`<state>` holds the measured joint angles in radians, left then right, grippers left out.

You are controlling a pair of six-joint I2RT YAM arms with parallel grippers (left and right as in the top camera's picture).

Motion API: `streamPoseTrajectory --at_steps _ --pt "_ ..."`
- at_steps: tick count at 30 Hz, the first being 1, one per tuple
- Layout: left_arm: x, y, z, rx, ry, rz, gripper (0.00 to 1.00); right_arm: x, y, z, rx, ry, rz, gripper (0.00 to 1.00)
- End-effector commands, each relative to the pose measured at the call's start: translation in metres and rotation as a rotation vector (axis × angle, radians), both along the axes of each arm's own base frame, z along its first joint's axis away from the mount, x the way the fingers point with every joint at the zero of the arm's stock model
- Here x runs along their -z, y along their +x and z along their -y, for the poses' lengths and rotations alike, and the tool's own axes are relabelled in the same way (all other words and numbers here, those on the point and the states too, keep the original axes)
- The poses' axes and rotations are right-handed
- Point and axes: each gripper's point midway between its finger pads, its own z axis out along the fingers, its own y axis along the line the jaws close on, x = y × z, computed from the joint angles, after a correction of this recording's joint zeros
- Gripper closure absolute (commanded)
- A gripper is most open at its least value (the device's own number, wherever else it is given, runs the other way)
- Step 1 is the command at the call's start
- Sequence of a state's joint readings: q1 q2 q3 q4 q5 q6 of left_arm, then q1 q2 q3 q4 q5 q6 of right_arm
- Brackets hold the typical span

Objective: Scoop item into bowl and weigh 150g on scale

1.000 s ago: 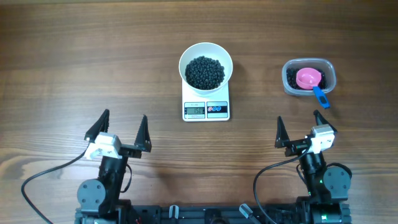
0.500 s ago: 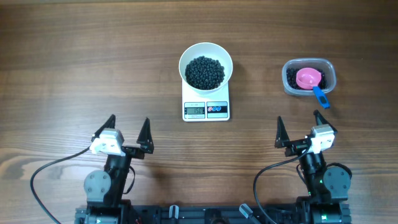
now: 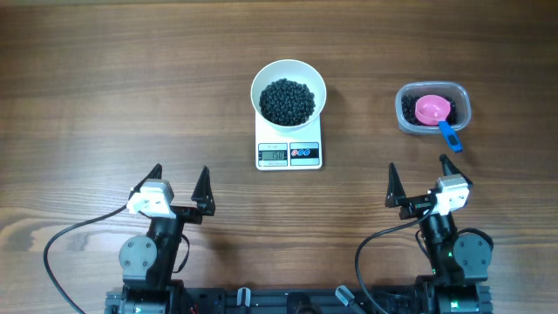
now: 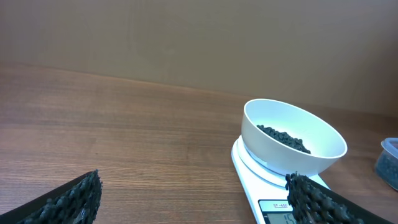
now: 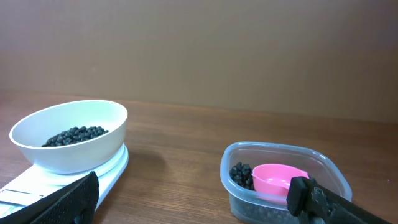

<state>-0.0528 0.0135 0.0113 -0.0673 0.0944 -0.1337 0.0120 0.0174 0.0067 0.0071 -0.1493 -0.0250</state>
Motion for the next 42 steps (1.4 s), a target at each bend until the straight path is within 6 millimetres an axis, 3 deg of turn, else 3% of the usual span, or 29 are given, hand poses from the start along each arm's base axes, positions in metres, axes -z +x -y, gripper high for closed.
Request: streamPoseTrajectory --at_steps 1,14,20,42 --pt "0.002 0.000 -0.003 -0.012 -0.005 -0.001 0.00 -0.003 -0.001 -0.002 -0.010 -0.008 0.017 0.00" --pt "0.003 0.001 -0.013 -0.071 0.034 -0.001 0.00 -0.003 -0.001 -0.002 -0.010 -0.008 0.017 0.00" --pt "0.003 0.001 -0.013 -0.066 0.134 0.008 0.00 -0.003 -0.001 -0.002 -0.010 -0.008 0.016 0.00" --pt "0.003 0.001 -0.012 -0.058 0.130 0.010 0.00 -0.003 -0.001 -0.002 -0.010 -0.008 0.017 0.00"
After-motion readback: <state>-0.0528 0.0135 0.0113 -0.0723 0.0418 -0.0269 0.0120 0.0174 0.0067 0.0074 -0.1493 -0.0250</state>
